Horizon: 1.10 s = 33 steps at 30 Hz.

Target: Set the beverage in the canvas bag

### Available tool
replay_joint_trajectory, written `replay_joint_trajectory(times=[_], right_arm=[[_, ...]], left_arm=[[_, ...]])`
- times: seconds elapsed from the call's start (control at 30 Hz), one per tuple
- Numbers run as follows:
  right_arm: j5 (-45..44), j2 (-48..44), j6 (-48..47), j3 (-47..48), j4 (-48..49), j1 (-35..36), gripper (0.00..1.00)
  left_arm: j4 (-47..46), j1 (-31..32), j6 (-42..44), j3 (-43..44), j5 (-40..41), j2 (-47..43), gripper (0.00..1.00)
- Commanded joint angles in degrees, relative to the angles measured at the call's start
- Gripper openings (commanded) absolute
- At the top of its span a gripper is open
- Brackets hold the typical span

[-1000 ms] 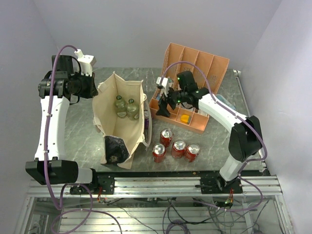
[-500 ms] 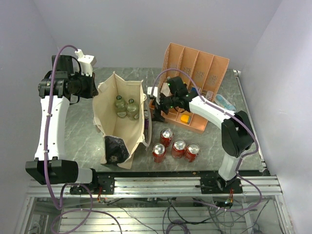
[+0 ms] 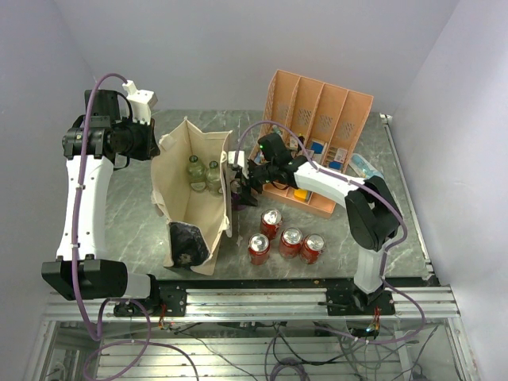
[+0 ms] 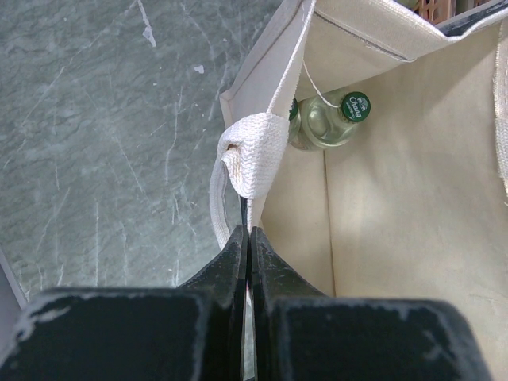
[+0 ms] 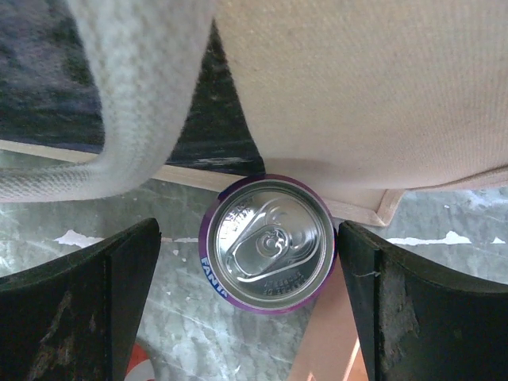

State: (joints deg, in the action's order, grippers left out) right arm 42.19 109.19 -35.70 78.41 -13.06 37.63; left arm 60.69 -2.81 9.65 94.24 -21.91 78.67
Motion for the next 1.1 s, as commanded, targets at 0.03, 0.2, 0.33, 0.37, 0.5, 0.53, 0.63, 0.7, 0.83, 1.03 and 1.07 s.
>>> replay_joint_trajectory(times=[0.03, 0.2, 0.33, 0.37, 0.5, 0.53, 0.63, 0.7, 0.83, 1.03, 1.07], right_arm=[[-0.25, 1.61, 0.55, 0.41, 1.29, 0.54, 0.92], [-0.67, 2.11, 0.8, 0.09, 1.1, 1.1, 0.89], [-1.38, 3.05, 0.98, 0.52, 0.65, 1.29, 0.86], [-1.48, 3.27, 1.02, 0.7, 0.48, 1.33, 0.85], [-2.12, 3.82, 0.61, 1.2, -0.21, 1.32, 0.86], [-2.28, 3.87, 0.49, 1.34, -0.43, 1.31, 0.85], [-2.2, 3.73, 0.5, 1.47, -0.8, 1.31, 0.81], [-2.0, 3.31, 0.99, 1.55, -0.83, 1.31, 0.76], [-1.41, 1.89, 2.58, 2.45, -1.28, 1.31, 0.61], [-1.11, -2.45, 6.08, 5.11, -3.46, 1.16, 0.34], [-1.33, -3.67, 6.6, 5.55, -4.02, 1.0, 0.29]], left_arm=[[-0.12, -0.49, 0.38, 1.04, -1.69, 0.49, 0.07], [-0.02, -0.6, 0.43, 1.29, -1.93, 0.46, 0.07], [0.05, -0.53, 0.62, 1.52, -2.13, 0.42, 0.07], [0.06, -0.53, 0.69, 1.48, -2.22, 0.38, 0.07], [0.01, -0.54, 0.72, 1.3, -2.5, 0.21, 0.07], [0.01, -0.59, 0.72, 1.26, -2.57, 0.2, 0.07], [0.07, -0.53, 0.72, 1.3, -2.7, 0.12, 0.07], [0.06, -0.53, 0.86, 1.38, -2.72, 0.02, 0.07], [0.23, -0.52, 1.44, 1.39, -3.19, 0.07, 0.07], [0.61, -0.44, 3.17, 2.19, -4.5, 0.51, 0.15], [0.69, -0.44, 3.52, 2.49, -4.78, 0.58, 0.19]])
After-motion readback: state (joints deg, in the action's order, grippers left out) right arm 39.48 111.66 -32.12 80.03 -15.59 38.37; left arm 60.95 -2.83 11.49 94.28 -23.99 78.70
